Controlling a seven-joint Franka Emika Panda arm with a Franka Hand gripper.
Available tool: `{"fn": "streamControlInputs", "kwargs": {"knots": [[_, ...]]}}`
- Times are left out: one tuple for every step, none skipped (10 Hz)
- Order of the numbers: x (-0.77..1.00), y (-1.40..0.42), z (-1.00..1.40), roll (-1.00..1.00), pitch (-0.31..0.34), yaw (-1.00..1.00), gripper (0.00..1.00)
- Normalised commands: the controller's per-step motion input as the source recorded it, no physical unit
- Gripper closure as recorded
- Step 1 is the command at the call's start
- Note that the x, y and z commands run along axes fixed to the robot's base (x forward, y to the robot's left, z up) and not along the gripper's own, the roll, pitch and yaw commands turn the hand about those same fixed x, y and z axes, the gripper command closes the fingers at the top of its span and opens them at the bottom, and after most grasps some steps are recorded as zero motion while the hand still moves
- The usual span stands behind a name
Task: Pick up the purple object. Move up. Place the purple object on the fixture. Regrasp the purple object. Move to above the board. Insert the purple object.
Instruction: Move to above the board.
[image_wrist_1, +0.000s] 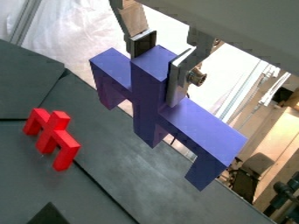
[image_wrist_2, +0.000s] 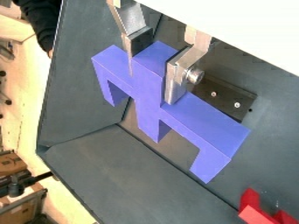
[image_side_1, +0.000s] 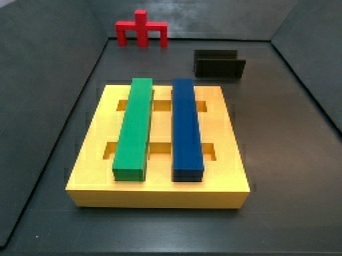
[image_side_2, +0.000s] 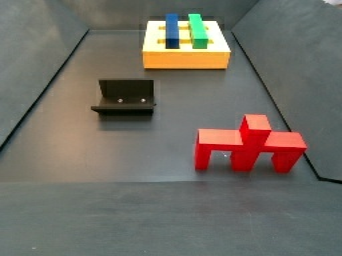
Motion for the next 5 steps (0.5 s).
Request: {"fn": "streamControlInputs", "kwargs": {"knots": [[-1.08,-1.40,0.28,-1.00,0.142,0.07,1.00],[-1.09,-1.40,0.28,-1.00,0.136,0.08,1.00],[-1.18,-1.40,0.28,-1.00,0.102,0.09,1.00],[-1.18,-1.40,0.27,-1.00,0.099,0.10,1.00],[-1.16,-1.40,0.27,-1.00,0.088,0.11,1.00]]}}
